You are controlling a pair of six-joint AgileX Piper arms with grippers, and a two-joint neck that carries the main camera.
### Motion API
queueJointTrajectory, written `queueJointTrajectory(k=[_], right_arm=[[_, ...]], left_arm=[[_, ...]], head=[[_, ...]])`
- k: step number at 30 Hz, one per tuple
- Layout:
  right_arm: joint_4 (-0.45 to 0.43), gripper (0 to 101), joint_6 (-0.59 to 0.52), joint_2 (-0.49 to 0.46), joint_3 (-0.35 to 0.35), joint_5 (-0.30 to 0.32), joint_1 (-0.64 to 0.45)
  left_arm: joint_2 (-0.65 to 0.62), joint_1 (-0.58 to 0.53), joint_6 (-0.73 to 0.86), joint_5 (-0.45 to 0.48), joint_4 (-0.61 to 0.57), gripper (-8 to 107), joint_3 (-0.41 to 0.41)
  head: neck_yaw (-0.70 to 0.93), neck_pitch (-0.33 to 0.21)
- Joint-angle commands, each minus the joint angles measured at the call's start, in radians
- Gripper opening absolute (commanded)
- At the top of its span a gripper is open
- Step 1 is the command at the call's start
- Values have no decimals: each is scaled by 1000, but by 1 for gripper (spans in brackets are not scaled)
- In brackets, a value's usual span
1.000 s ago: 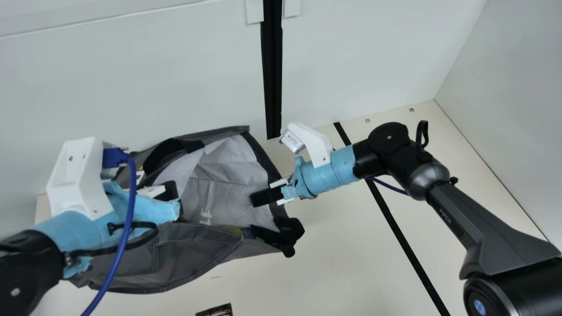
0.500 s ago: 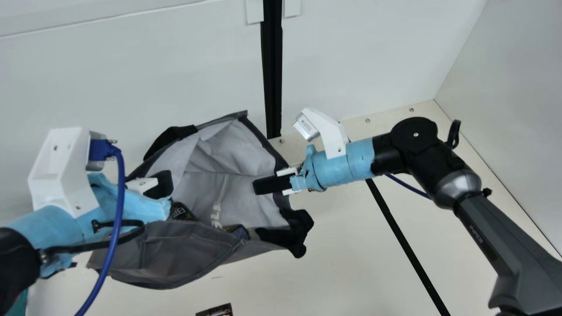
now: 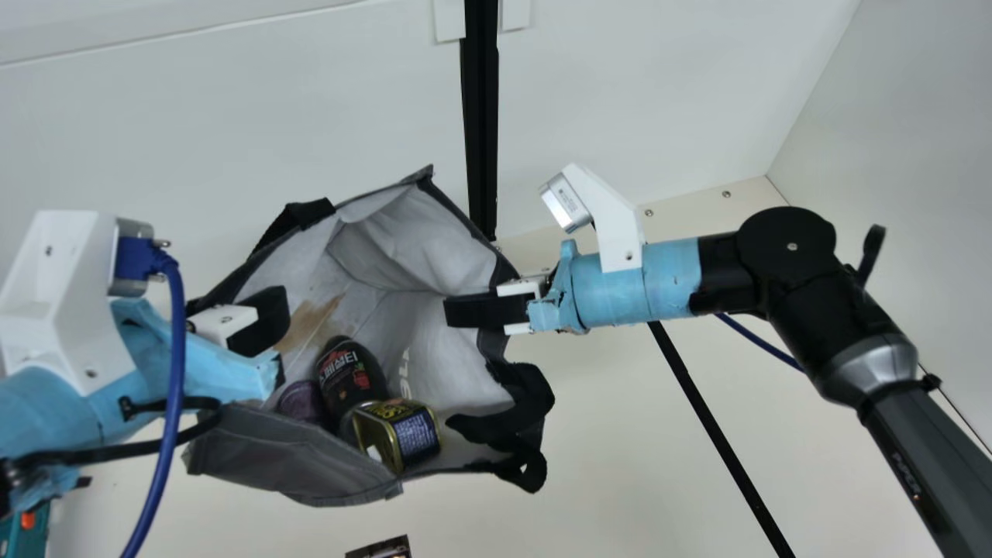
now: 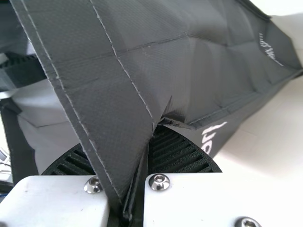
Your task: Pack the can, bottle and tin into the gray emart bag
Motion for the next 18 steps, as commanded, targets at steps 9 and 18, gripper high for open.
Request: queueJointTrajectory(k=[9,18], right_arm=[[30,0,94,-103,4,-2,1],[13,0,194,-195,-4,-2,-3]], left_arm=[[-34,-32,-22,99,56,10,-83],[-61,-65,-45,193,70,10,-154]], head=[[-1,-23],[-1,-23]])
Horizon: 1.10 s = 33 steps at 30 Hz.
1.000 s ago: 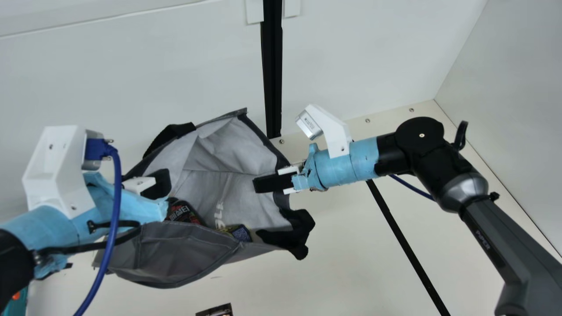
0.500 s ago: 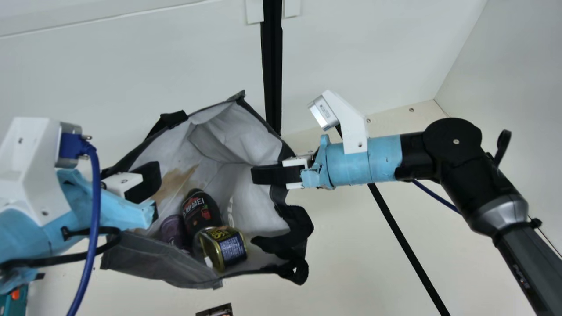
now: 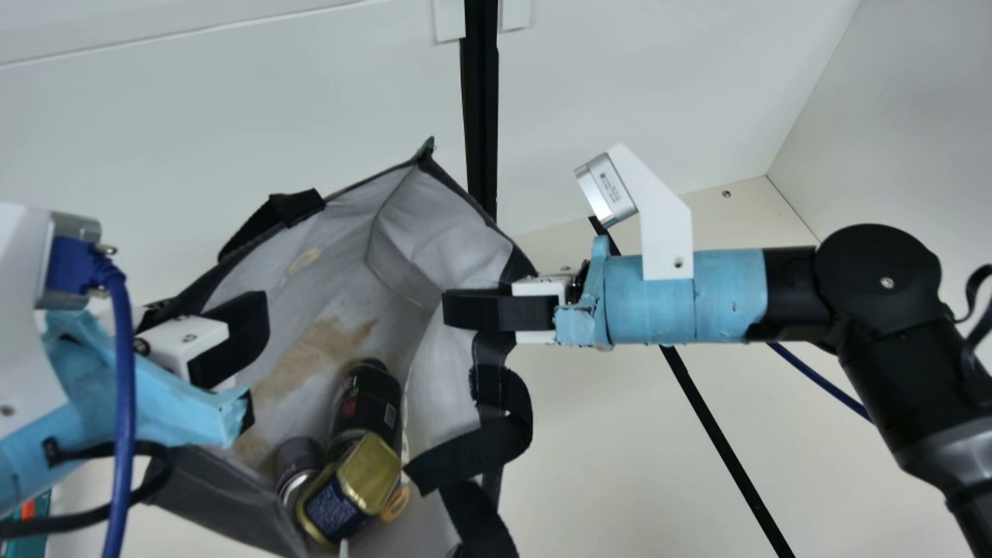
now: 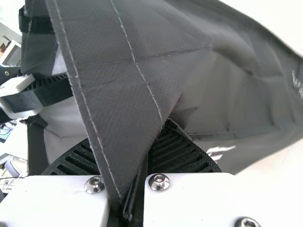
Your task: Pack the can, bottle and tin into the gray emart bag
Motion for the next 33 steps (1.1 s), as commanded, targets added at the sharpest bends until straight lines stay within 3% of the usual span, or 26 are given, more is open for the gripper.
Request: queueJointTrajectory(k=[1,15,26,33], right_arm=[[-14,0,27,-21,-6,-3,-3],[-155,0,237,-147,-68,-3,10],[-356,0,414,-232,-112,-3,104],[-453,0,486,-257,-140,-3,175]], left_arm=[[-3,-5,-5,21,-2,10,-15],[-2,-21,-31,231,-81,10,-152],[-35,-83,-62,231,-161,10,-36],[-35,-96,-43,231,-171,10,-15]], head=[[-1,-23],[-1,-23],[-1,-23],[-1,-23]])
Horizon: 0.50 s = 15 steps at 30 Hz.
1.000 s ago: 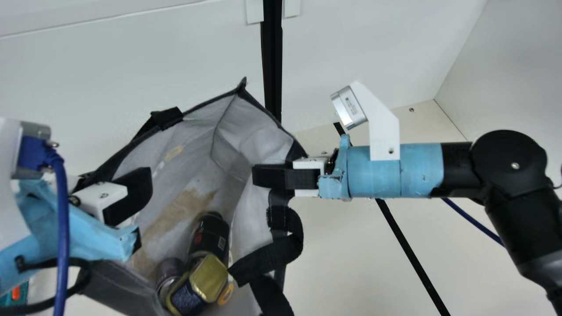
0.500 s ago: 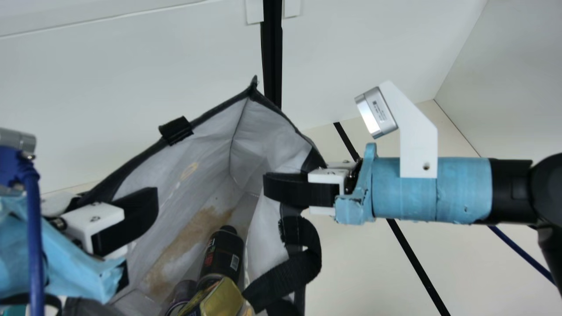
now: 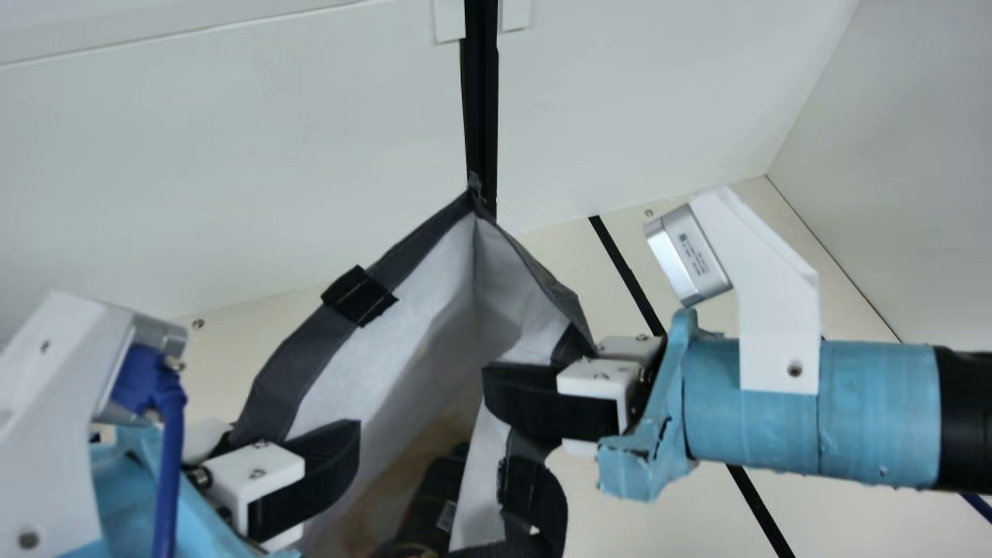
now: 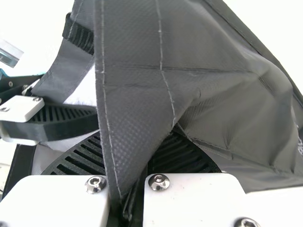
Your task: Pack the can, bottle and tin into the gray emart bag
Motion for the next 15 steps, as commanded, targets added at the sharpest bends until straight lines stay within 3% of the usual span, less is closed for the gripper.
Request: queueJointTrajectory(k=[1,15], right_arm=[[-33,0,7,1,-4,-7,12],[-51,0,-130,117,13,-7,-67]], left_arm=[[4,9,16,1,2,10,2],[98,135,168,1,-16,10,-44]], head=[[-1,-23],[-1,-23]])
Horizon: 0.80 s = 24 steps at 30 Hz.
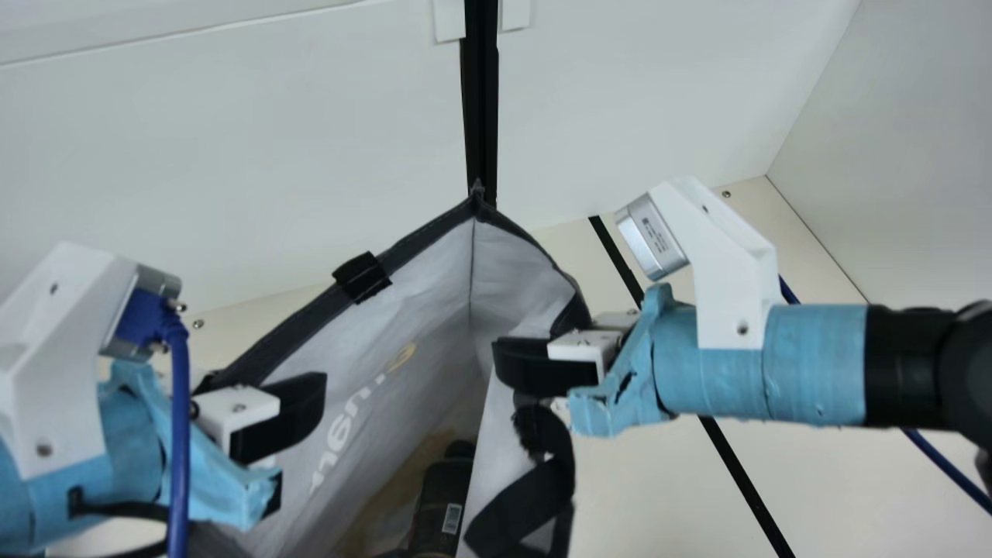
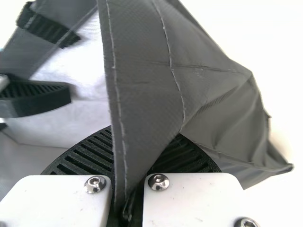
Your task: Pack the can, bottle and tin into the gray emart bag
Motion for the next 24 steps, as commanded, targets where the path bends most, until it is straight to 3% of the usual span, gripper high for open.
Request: queueJointTrajectory(k=[1,24], right_arm=[[3,0,-38,29,0,6,-18],[82,0,-252,237,-66,6,-107]], left_arm=[[19,17,28,0,-5,10,-17],[246,121,178,0,-50,10,-241]], head=[[-1,-23],[-1,-23]])
